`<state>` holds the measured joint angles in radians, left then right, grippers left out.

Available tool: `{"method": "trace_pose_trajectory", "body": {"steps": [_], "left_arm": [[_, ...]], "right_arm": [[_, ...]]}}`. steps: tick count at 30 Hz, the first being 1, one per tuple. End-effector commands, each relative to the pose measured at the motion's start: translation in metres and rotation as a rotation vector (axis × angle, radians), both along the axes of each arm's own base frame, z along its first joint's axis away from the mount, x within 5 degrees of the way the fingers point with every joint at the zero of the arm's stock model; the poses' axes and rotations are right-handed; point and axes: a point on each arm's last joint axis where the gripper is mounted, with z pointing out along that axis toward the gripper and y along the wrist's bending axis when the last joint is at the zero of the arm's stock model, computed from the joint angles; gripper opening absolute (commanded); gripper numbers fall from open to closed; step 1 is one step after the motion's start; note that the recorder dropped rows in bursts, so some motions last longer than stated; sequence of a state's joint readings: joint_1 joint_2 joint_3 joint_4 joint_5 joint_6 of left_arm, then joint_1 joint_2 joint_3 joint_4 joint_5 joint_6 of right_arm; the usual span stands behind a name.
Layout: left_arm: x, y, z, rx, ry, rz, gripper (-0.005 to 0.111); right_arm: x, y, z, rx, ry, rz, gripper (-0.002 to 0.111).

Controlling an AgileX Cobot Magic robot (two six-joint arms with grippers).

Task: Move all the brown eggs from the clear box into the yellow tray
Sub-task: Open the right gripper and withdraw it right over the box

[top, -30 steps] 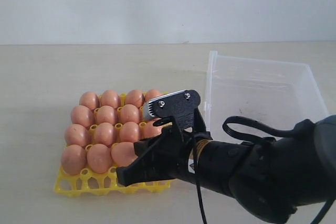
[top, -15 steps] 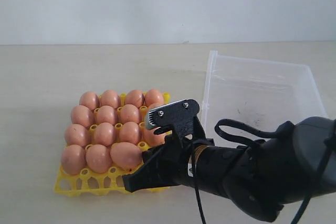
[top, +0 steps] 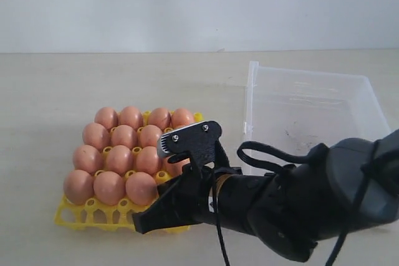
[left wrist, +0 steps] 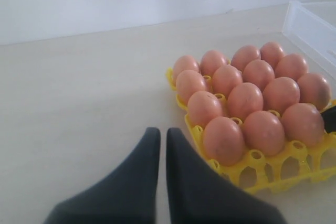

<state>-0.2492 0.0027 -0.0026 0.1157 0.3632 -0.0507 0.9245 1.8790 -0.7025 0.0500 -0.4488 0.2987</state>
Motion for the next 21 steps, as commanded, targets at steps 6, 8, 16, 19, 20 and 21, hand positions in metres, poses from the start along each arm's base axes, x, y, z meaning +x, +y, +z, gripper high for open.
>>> {"method": "trace_pose_trajectory", "body": {"steps": [6, 8, 16, 19, 20, 21], "left_arm": [[0.0, 0.0, 0.0, -0.007, -0.002, -0.003, 0.004], [0.0, 0.0, 0.0, -0.007, -0.002, -0.003, 0.004], [0.0, 0.0, 0.0, -0.007, -0.002, -0.003, 0.004], [0.0, 0.0, 0.0, -0.007, -0.002, -0.003, 0.004], [0.0, 0.0, 0.0, -0.007, -0.002, -0.003, 0.004], [0.0, 0.0, 0.0, -0.007, -0.002, -0.003, 0.004]], "right_arm": [[-0.032, -0.04, 0.063, 0.216, -0.334, 0.052, 0.0], [-0.033, -0.054, 0.076, 0.115, -0.299, 0.039, 0.0], [-0.009, -0.125, 0.118, -0.338, 0.313, -0.133, 0.003], [0.001, -0.166, 0.128, -0.585, 0.432, -0.393, 0.003], [0.005, -0.18, 0.133, -0.664, 0.412, -0.483, 0.003], [0.007, -0.187, 0.135, -0.7, 0.401, -0.522, 0.003]]}}
